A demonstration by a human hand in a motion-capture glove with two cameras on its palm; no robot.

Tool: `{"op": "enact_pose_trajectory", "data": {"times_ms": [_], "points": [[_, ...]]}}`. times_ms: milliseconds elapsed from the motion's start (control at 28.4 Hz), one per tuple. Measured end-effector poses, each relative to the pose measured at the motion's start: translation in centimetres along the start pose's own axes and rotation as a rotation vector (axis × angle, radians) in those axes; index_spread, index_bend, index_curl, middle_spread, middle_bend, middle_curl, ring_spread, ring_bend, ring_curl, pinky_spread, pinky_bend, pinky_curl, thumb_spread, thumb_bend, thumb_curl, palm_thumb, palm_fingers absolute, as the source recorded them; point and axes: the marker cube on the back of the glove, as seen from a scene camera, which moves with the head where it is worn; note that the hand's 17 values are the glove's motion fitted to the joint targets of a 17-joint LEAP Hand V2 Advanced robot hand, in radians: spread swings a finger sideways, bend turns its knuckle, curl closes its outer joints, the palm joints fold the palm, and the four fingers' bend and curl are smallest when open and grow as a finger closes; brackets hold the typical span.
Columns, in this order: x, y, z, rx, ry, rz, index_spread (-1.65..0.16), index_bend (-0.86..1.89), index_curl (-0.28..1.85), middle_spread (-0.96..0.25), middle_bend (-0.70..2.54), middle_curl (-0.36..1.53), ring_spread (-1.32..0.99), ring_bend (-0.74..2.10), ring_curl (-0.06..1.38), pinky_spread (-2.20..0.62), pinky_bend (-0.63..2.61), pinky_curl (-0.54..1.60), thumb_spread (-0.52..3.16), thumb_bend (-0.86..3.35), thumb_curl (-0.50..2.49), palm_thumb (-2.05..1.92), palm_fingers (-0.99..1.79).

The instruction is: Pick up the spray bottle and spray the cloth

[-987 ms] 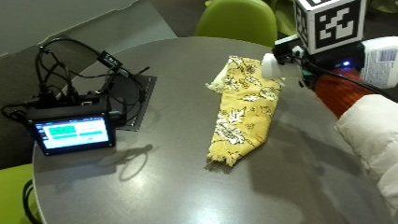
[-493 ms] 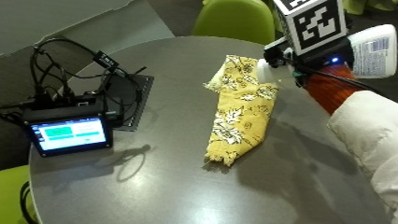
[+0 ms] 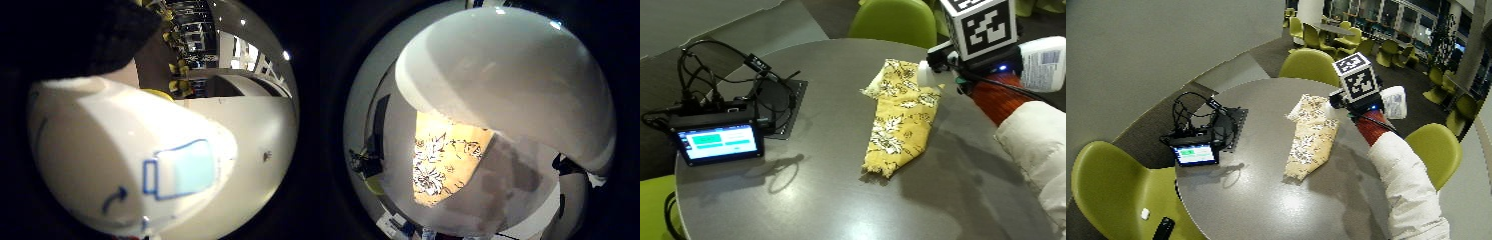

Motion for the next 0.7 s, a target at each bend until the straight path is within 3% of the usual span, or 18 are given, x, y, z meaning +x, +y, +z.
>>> {"op": "enact_pose_trajectory", "data": {"times_ms": [106,247,423,705], "points": [[0.0,-0.1,-0.1,0.037,-0.100,0.024,-0.22,0.17,0.47,-0.10,0.36,0.53,-0.21,0.41,0.48,-0.08,0.17,0.36,0.40,0.01,0.65,1.23,0.87],[-0.3,0.0,-1.6,0.141,-0.510,0.050,-0.22,0.16,0.47,-0.10,0.34,0.53,-0.21,0.40,0.48,-0.08,0.18,0.37,0.41,0.01,0.67,1.24,0.85],[-1.0,1.1,-4.9,0.232,-1.085,-0.012,-0.22,0.15,0.47,-0.11,0.34,0.54,-0.21,0.40,0.49,-0.08,0.18,0.37,0.43,0.01,0.68,1.25,0.83],[-1.8,1.2,-9.6,0.327,-1.688,-0.140,-0.22,0.16,0.46,-0.10,0.34,0.56,-0.21,0.39,0.50,-0.08,0.18,0.38,0.47,0.01,0.70,1.25,0.78]]}}
